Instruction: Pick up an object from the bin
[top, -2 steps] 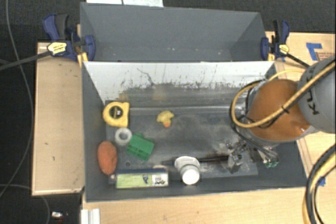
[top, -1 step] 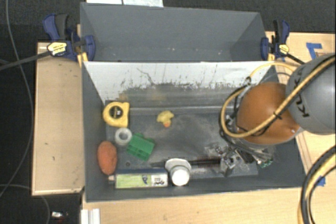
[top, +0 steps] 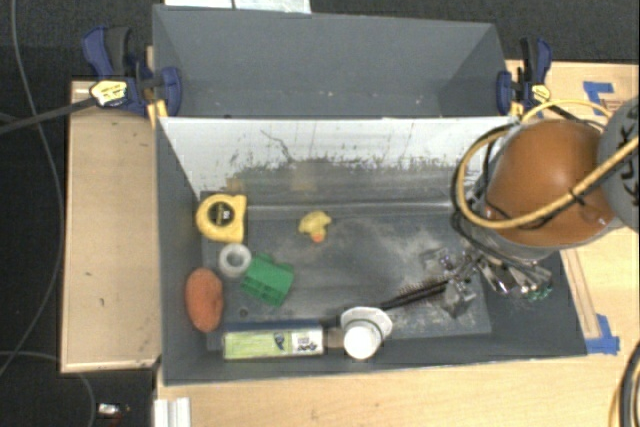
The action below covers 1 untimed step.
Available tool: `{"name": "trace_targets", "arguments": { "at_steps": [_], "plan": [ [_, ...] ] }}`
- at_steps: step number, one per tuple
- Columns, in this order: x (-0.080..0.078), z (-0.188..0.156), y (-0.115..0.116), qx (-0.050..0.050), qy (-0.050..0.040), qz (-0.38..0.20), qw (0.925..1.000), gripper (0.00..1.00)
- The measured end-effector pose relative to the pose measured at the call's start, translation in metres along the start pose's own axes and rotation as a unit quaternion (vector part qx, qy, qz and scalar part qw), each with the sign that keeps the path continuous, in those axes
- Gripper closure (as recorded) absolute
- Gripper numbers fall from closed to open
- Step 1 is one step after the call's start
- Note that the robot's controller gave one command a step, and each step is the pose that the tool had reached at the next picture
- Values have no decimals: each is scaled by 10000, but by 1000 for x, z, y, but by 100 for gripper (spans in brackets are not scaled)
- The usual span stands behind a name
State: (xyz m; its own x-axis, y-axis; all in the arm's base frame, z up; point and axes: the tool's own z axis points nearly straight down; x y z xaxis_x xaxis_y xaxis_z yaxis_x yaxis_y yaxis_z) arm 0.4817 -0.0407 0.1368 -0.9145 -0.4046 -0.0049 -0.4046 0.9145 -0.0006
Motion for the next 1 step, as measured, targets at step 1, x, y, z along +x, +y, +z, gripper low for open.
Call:
{"name": "trace_targets", "arguments": {
  "at_steps": [1],
  "plan": [
    [-15,-70,25,-17,1,-768,9970,100]
  ]
}}
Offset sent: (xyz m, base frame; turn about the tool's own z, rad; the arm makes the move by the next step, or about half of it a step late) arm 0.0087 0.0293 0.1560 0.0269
